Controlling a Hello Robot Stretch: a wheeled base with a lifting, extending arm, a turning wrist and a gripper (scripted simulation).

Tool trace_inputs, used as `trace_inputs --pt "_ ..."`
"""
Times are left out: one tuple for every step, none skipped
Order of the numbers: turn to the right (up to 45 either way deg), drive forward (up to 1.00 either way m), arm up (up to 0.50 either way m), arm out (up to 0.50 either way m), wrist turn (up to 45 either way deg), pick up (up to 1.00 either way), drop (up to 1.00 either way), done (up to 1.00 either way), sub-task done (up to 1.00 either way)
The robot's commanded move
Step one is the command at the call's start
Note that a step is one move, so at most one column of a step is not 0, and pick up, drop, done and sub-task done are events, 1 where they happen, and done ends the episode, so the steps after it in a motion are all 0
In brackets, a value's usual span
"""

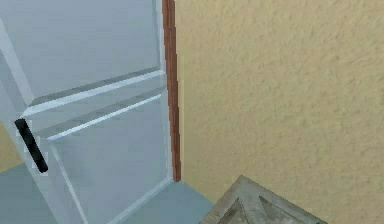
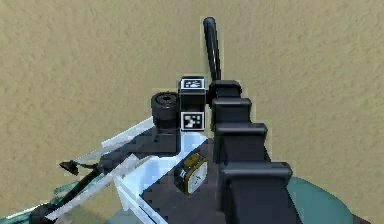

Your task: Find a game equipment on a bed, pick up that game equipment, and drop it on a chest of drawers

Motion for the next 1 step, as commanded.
trace_inputs --pt "0.0 0.0 0.0 0.0 -33.0 0.0 0.0 0.0 0.0"
